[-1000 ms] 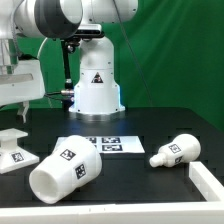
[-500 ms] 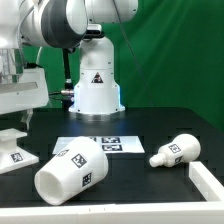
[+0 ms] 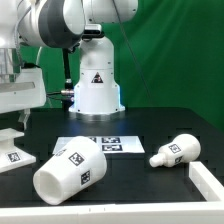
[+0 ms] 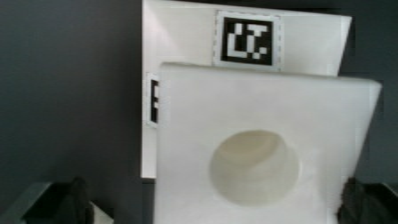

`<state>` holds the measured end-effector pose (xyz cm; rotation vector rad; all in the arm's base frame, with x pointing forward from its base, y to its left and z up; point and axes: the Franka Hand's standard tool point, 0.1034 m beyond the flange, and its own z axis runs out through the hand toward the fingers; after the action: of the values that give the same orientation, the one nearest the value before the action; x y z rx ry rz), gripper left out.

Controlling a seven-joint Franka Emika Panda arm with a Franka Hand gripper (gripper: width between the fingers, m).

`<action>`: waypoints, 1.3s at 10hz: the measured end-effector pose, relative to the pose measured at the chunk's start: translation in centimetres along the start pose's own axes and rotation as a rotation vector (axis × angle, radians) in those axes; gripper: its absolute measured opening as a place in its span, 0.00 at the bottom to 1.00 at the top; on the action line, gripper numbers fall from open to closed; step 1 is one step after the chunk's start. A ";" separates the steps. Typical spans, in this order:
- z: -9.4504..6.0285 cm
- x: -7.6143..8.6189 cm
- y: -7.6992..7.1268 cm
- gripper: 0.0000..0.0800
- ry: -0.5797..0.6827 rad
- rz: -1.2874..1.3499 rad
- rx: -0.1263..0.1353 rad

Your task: Assemble lamp

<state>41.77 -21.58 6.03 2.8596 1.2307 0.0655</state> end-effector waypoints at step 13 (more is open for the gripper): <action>0.9 -0.1 -1.4 0.66 -0.019 0.095 0.062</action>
Offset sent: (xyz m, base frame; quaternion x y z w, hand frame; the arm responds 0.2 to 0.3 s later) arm -0.0060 0.0083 0.0059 0.0434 -0.0357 0.0431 0.9975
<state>40.76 -20.69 5.08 2.9640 1.1123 0.0023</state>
